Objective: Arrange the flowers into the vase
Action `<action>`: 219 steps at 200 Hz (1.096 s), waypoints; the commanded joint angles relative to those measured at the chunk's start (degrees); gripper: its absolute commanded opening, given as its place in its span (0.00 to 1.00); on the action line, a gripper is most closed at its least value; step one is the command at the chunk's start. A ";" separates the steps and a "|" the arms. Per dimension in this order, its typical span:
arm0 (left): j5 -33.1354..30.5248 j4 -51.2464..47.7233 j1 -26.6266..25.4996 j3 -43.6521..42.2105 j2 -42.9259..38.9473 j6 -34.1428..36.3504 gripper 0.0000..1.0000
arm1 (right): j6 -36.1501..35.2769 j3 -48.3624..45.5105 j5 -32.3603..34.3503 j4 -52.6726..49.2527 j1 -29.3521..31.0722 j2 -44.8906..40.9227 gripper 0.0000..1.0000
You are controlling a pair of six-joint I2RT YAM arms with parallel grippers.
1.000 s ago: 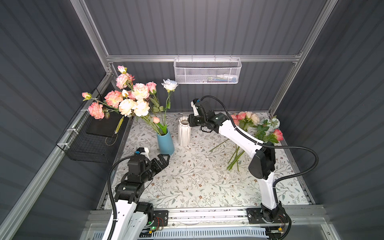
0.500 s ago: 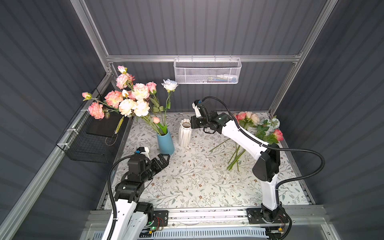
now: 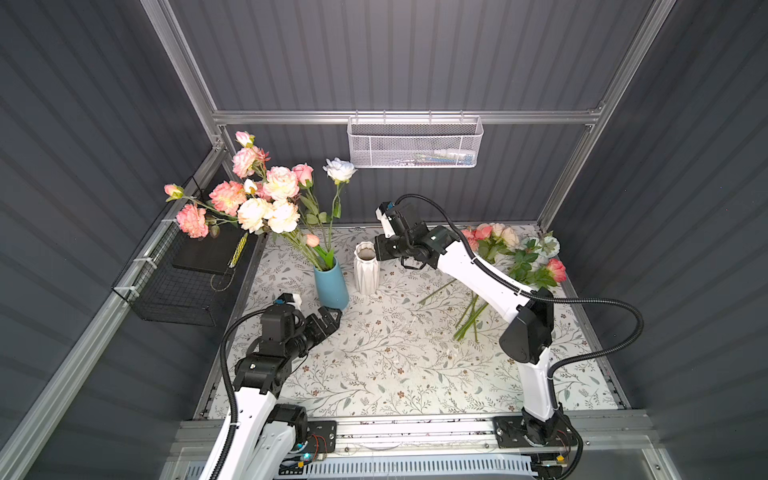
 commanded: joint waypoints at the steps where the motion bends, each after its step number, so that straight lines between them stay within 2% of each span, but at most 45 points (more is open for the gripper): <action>1: 0.92 -0.19 0.00 1.93 -0.58 1.73 1.00 | 0.17 1.73 0.80 -0.73 0.28 2.39 0.19; 53: 1.02 -0.33 0.00 2.15 -0.23 1.83 1.00 | 0.13 3.96 1.08 2.87 0.08 4.87 0.35; 139: 0.66 -0.70 0.00 2.15 0.04 2.10 1.00 | -2.74 0.81 1.65 12.37 0.06 0.36 0.66; 164: 0.50 -1.04 0.00 2.01 -0.27 2.10 1.00 | -3.68 -8.39 2.77 21.20 0.01 -6.48 0.76; 166: 0.47 -1.10 0.00 2.00 -0.31 2.16 1.00 | -3.69 -9.39 2.87 22.15 -0.01 -7.27 0.79; 171: 0.38 -1.24 0.00 2.07 -0.31 2.24 1.00 | -3.83 -12.71 2.77 24.81 0.00 -9.25 0.95; 174: 0.31 -1.33 0.00 2.05 -0.37 2.29 1.00 | -3.98 -14.68 2.74 26.65 -0.01 -10.49 0.98; 200: 0.18 -1.47 0.00 2.08 -0.58 2.44 1.00 | -4.44 -35.60 3.27 46.56 0.22 -20.35 0.99; 219: 0.13 -1.66 0.00 2.10 -0.58 2.44 1.00 | -4.39 -44.61 6.83 56.05 0.36 -22.69 0.99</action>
